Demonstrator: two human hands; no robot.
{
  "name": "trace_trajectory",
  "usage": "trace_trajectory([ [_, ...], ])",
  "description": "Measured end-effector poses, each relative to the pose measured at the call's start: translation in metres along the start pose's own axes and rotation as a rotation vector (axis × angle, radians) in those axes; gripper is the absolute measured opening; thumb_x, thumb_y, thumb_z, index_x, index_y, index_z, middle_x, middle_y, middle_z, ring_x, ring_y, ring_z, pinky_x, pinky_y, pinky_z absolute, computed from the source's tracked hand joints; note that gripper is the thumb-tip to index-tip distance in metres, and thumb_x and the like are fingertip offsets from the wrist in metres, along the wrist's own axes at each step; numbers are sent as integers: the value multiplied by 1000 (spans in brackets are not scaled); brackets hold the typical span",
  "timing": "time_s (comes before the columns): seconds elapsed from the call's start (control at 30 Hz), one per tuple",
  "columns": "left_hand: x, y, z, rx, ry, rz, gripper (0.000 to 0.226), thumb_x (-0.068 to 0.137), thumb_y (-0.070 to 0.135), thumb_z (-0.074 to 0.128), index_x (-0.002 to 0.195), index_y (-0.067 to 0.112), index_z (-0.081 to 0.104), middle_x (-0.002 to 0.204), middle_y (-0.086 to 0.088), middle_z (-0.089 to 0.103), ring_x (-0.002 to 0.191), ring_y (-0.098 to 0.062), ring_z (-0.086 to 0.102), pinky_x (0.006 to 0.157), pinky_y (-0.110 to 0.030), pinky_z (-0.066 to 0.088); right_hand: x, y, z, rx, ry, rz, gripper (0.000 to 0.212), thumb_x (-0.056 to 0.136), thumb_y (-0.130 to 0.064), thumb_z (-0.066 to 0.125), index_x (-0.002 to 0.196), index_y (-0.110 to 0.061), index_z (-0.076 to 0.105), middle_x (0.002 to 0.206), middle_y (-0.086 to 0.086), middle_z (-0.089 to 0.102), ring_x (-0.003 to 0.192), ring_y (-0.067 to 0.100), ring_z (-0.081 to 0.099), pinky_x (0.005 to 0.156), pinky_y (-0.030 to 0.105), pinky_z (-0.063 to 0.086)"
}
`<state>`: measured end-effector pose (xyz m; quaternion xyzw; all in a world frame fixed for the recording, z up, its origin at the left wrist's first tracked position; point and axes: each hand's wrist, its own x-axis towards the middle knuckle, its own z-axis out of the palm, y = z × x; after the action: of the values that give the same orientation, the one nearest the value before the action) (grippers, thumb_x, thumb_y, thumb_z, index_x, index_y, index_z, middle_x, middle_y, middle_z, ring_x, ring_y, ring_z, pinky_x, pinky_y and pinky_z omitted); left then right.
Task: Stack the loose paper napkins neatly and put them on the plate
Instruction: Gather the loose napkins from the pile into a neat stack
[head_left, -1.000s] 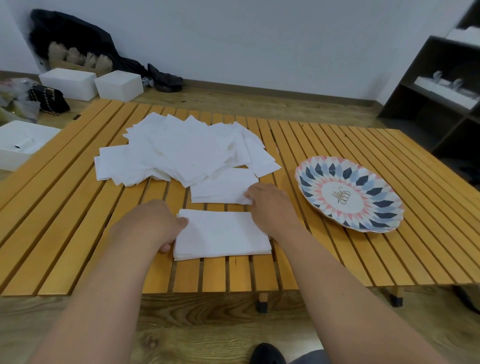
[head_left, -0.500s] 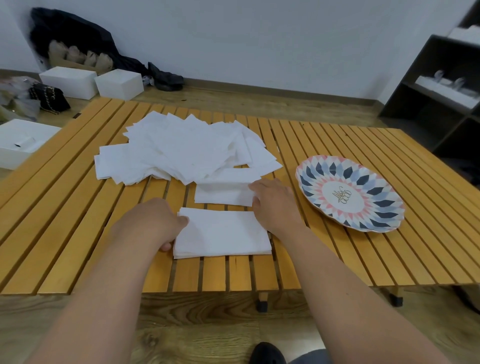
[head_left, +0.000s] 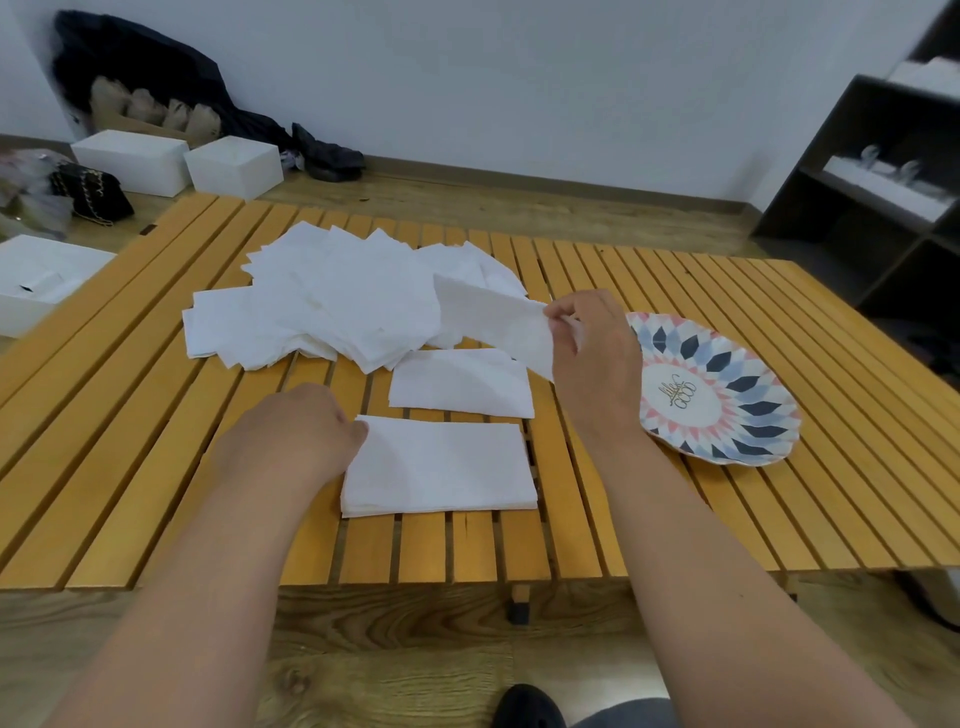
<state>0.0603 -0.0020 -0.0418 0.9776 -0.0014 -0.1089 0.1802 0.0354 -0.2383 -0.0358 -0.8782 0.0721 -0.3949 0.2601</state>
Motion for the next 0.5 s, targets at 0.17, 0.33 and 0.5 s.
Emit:
trace_trajectory([
  [0.17, -2, 4, -2, -258, 140, 137, 17, 90, 42, 55, 99, 28, 59, 87, 11, 58, 83, -13, 57, 67, -31, 46, 10, -18, -19, 422, -189, 250, 18, 88, -8, 62, 88, -26, 63, 93, -11, 64, 89, 9, 60, 76, 21, 51],
  [0.33, -11, 19, -9, -981, -40, 144, 34, 93, 52, 47, 116, 28, 53, 113, 6, 63, 102, -10, 60, 87, -37, 51, 6, -32, -26, 916, -497, 428, 17, 86, -1, 65, 91, -18, 67, 94, -4, 65, 90, 14, 62, 74, 29, 52],
  [0.5, -11, 13, -10, -1119, -383, 70, 51, 87, 60, 49, 129, 30, 53, 121, 8, 65, 112, -16, 62, 94, -44, 51, -1, -38, -27, 1191, -700, 568, 19, 88, 3, 55, 91, -13, 65, 89, -2, 69, 86, 14, 65, 71, 24, 55],
])
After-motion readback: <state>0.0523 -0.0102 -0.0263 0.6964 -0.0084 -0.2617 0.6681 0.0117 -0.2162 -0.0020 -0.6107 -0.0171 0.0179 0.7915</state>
